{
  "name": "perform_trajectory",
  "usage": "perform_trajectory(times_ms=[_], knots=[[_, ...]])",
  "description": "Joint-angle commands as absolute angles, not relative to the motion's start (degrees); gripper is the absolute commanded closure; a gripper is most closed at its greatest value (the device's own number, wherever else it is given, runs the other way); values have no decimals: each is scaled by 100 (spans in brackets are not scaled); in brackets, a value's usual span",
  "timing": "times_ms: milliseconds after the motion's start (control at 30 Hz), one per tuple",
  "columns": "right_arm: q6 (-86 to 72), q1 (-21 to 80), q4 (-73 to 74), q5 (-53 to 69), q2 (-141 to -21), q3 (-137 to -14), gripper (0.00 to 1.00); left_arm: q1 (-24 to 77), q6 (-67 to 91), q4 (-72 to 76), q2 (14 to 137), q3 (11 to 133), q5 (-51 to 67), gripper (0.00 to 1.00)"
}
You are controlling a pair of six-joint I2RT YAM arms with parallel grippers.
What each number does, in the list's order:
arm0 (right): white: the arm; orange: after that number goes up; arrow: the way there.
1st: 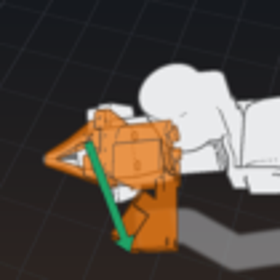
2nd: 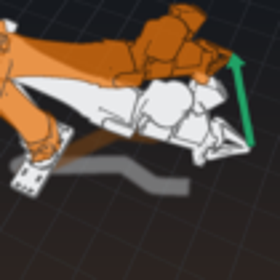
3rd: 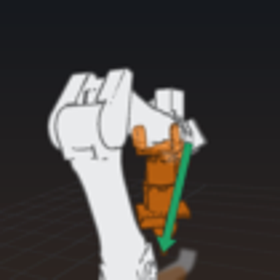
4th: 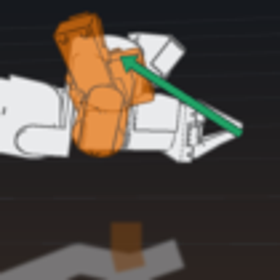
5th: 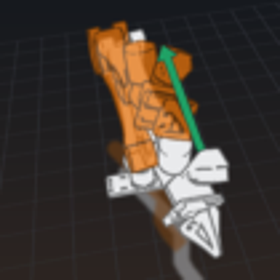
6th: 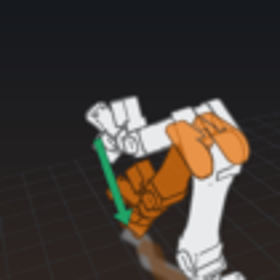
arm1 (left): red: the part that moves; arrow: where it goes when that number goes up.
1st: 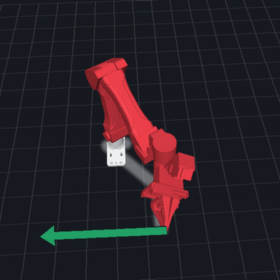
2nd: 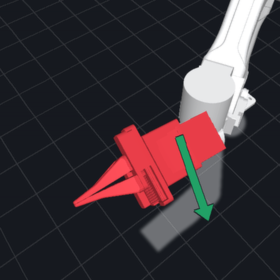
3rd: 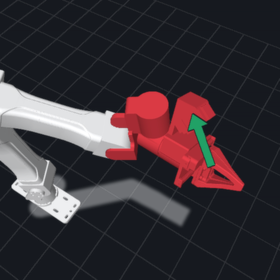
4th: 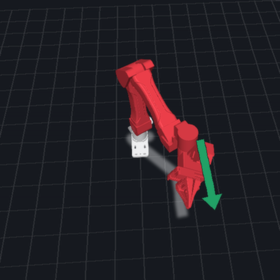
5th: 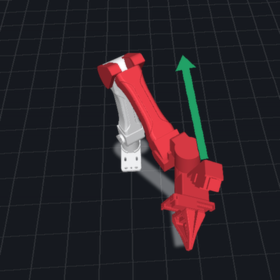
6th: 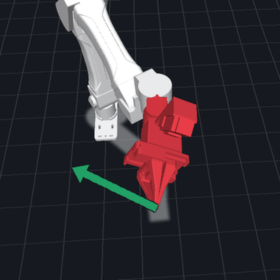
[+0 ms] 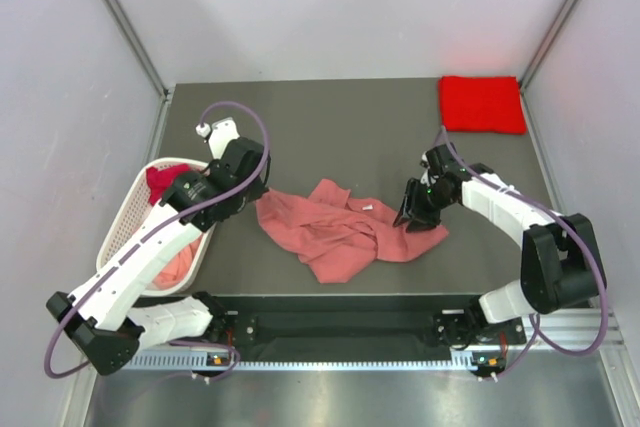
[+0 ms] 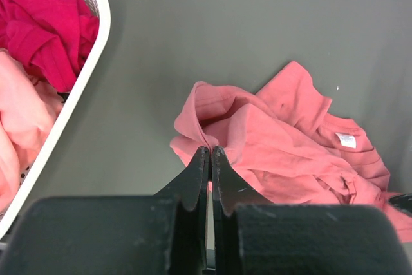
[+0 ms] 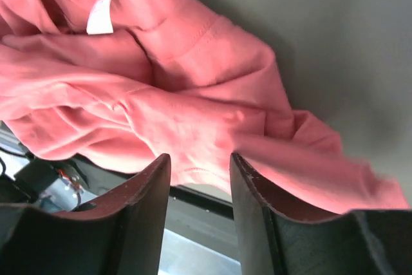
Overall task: Fold and stack the t-shirts
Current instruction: Flatten the tshirt out
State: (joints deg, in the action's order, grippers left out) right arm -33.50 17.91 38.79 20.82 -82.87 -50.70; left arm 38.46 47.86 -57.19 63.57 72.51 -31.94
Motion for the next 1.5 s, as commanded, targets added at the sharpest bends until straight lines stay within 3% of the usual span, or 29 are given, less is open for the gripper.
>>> perform_trajectory(times_ms=[0,100,400,600,833,900,1033,1200,1467], knots=[[-3393,1749,4068,1909,-8069,-5291,57,3823,4816,-5721,6469,7198,-3138,100],[-3068,1469,4500,1319,-7893,-5150,54,3815,4896,-5748,6443,7084,-3103,100],[-2576,449,4711,1327,-7497,-4658,47,3823,4887,-5564,6232,6645,-2622,100],[-2435,1273,4667,1485,-7716,-5175,50,3937,4183,-3429,6265,5784,296,100],[-2873,2344,3667,2872,-7927,-5150,48,4254,4025,-2725,6793,5098,1476,100],[-3041,2583,3560,2883,-8163,-5168,48,4254,3964,-2707,6960,5036,1372,97],[-3146,3014,3454,2804,-8437,-5221,48,4245,4025,-3670,7277,5351,476,75],[-3173,3094,3366,2777,-8411,-5107,48,4254,4200,-4236,7155,5502,-165,55],[-3199,3094,3305,2725,-8385,-5001,49,4254,5316,-4781,6654,5511,-422,50]])
